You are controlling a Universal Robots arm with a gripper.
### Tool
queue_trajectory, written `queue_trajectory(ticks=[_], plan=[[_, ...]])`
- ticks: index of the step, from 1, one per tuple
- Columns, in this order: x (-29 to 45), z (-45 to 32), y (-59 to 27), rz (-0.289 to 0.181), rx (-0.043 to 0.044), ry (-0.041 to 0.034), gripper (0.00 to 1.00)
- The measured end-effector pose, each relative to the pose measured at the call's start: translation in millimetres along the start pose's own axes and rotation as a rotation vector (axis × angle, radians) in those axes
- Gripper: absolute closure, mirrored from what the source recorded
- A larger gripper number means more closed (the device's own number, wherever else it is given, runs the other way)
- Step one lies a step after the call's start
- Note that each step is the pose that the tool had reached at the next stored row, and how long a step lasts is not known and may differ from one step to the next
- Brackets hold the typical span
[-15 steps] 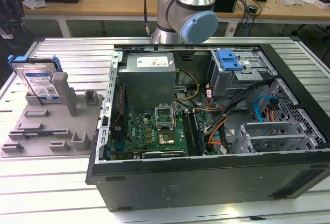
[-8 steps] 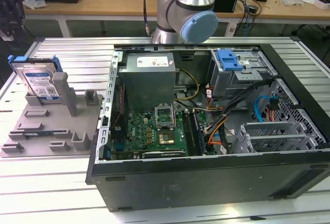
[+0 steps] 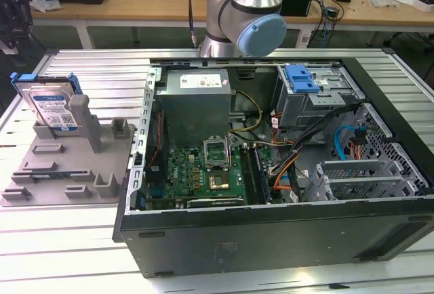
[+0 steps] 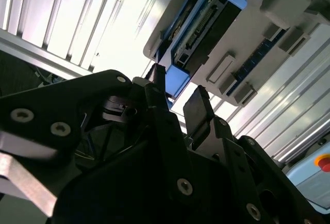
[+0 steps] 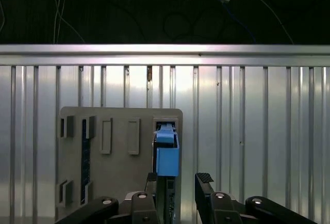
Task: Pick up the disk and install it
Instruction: 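Pick up the disk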
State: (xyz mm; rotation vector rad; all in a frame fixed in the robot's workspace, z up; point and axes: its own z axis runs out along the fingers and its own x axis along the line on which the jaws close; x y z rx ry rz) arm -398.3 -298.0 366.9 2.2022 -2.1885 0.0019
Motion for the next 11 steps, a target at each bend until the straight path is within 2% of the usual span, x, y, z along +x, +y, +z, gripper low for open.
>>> queue_trajectory(ticks=[11], plan=[[0.5, 5.9, 2.4, 0.0, 0.0, 0.0, 0.58]])
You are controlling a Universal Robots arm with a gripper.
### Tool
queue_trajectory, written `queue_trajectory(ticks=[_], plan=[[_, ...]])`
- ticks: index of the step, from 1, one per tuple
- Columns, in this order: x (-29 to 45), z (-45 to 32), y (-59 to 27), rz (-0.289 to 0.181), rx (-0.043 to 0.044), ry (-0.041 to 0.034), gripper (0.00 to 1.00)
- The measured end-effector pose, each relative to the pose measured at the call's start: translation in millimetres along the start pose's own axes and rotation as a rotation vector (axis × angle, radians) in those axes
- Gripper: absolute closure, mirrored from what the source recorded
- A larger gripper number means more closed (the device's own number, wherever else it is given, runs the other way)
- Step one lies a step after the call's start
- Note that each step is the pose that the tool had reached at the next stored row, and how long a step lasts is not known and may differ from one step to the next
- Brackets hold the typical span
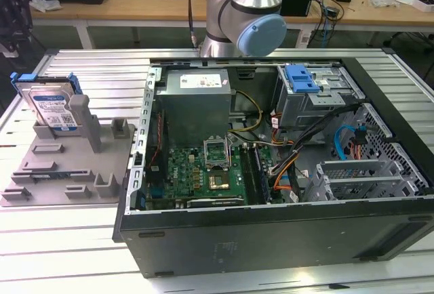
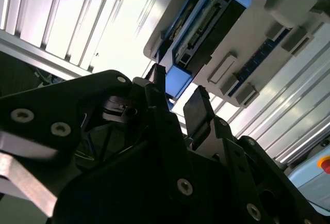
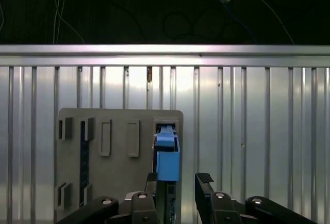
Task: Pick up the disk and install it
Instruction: 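Pick up the disk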
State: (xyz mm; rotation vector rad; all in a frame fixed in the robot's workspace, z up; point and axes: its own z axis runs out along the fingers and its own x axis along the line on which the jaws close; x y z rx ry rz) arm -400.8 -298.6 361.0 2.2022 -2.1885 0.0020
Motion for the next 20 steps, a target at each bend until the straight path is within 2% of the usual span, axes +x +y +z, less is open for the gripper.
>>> queue_trajectory(ticks=[11, 13, 14, 20], plan=[[3.5, 2.0, 0.6, 0.0, 0.0, -0.0001, 0.58], [3.8, 2.1, 0.6, 0.0, -0.0001, 0.0, 0.56], [3.9, 2.3, 0.6, 0.0, -0.0002, 0.0, 0.5], [4.7, 6.1, 0.5, 0.0, -0.0001, 0.0, 0.5]])
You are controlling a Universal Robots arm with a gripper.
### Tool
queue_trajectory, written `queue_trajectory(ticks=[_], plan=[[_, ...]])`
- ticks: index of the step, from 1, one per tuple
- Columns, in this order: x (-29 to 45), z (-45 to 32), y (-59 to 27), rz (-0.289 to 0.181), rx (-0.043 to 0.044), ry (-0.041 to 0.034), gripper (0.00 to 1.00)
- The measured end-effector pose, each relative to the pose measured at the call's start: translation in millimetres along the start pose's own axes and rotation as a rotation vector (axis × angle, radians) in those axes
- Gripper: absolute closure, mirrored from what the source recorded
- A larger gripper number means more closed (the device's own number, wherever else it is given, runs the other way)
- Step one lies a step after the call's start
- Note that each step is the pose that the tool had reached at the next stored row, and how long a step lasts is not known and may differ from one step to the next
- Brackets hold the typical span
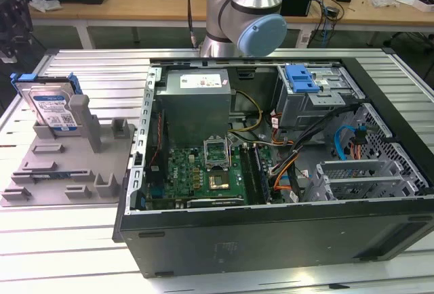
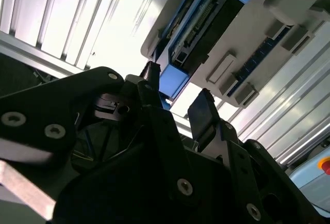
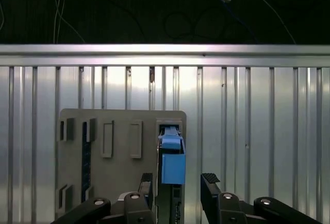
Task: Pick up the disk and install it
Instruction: 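Pick up the disk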
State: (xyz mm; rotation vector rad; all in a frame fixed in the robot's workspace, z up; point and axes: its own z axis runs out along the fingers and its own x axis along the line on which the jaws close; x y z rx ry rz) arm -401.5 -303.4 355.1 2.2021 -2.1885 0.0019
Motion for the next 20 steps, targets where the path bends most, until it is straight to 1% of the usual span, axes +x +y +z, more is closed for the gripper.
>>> queue_trajectory(ticks=[12, 15, 20], plan=[[1.2, 9.2, -0.2, 0.0, 0.0001, -0.0001, 0.5], [1.1, 14.2, -0.4, 0.0, 0.0001, -0.0001, 0.5], [1.0, 18.3, -0.5, 0.0, 0.0, 0.0, 0.5]])
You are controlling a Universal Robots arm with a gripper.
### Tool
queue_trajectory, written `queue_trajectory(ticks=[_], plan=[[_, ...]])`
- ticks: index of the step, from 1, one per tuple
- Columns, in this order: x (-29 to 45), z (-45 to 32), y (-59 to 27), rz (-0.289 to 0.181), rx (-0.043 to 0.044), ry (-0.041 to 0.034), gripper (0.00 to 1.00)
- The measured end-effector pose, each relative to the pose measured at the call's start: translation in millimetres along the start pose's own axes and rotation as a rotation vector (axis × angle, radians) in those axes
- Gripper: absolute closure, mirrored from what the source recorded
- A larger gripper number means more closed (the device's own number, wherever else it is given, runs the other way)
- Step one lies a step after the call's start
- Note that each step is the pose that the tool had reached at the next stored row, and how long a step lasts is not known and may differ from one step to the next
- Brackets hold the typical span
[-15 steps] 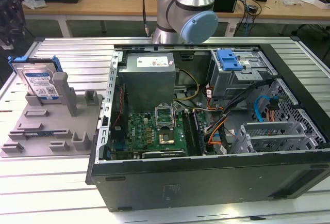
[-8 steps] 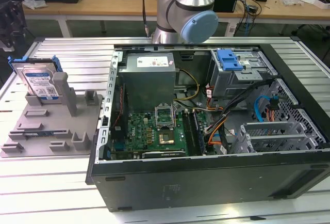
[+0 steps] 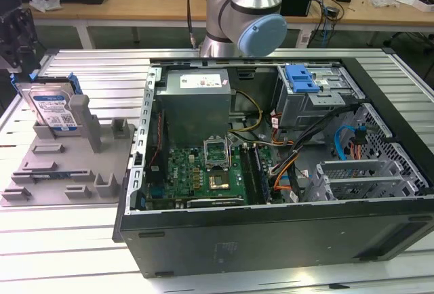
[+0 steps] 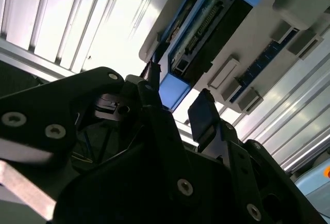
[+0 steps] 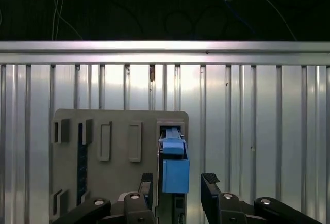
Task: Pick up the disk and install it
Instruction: 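Pick up the disk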
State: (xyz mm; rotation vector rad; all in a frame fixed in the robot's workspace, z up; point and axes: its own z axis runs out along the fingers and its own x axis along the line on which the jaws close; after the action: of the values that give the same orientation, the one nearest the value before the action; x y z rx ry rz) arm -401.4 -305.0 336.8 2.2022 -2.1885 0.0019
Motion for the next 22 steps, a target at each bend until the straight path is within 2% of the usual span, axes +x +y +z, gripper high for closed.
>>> queue_trajectory(ticks=[22], plan=[[-0.1, 14.8, -0.1, 0.0, -0.0001, 0.0001, 0.5]])
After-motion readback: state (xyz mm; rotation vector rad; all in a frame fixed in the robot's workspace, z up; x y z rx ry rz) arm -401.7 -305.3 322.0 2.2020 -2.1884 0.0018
